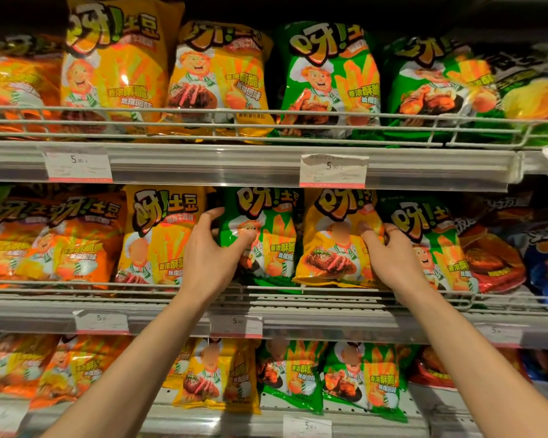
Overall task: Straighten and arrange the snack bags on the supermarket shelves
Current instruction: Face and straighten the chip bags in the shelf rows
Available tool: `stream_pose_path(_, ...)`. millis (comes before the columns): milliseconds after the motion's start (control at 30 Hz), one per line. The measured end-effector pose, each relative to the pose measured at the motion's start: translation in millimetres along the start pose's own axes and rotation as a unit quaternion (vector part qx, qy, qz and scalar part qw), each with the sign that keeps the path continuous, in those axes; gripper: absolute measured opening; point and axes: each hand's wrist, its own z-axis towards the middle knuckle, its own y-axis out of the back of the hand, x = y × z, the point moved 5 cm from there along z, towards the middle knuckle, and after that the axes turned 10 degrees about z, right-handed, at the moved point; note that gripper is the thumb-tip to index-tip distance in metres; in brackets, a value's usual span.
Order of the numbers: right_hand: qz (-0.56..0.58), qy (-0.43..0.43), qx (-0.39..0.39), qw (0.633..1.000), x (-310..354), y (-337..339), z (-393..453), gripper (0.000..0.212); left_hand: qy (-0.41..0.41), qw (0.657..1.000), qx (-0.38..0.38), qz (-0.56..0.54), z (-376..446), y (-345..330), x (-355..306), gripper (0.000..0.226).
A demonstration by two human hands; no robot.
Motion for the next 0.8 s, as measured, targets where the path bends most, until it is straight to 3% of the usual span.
stream_pose_path(100,0.019,-0.005,-0.001,1.000,1,4,1,0.026,0.044,0.997,0.061,-0.027,5,-9,2,0.092)
stream_pose_path(167,0.022,-0.007,-0.003,1.000,0,5,2,0.027,0.044,0.995,0.084,-0.037,4,-16,3,0.090)
stream_pose_path(300,0.037,-0.015,0.001,0.999,-3,7,0,0.027,0.006,0.998,0.061,-0.030,3,-19,-1,0.082)
stream_pose_path(433,0.033,-0.030,0.004,0.999,-2,7,-4,0.075,0.006,0.998,0.036,-0.050,1,-13,-6,0.080)
stream_pose_path(633,0.029,-0.022,-0.001,0.999,-7,8,-2,0.074,0.004,0.994,0.025,-0.103,-1,4,-10,0.078)
stream_pose_path(767,0.039,-0.025,0.002,0.999,-9,7,-1,0.076,0.012,0.991,0.035,-0.127,-5,16,-3,0.042)
stream_pose_path(800,0.035,-0.025,0.002,0.999,-10,8,-1,0.076,0.009,0.990,0.036,-0.135,-6,19,-2,0.042)
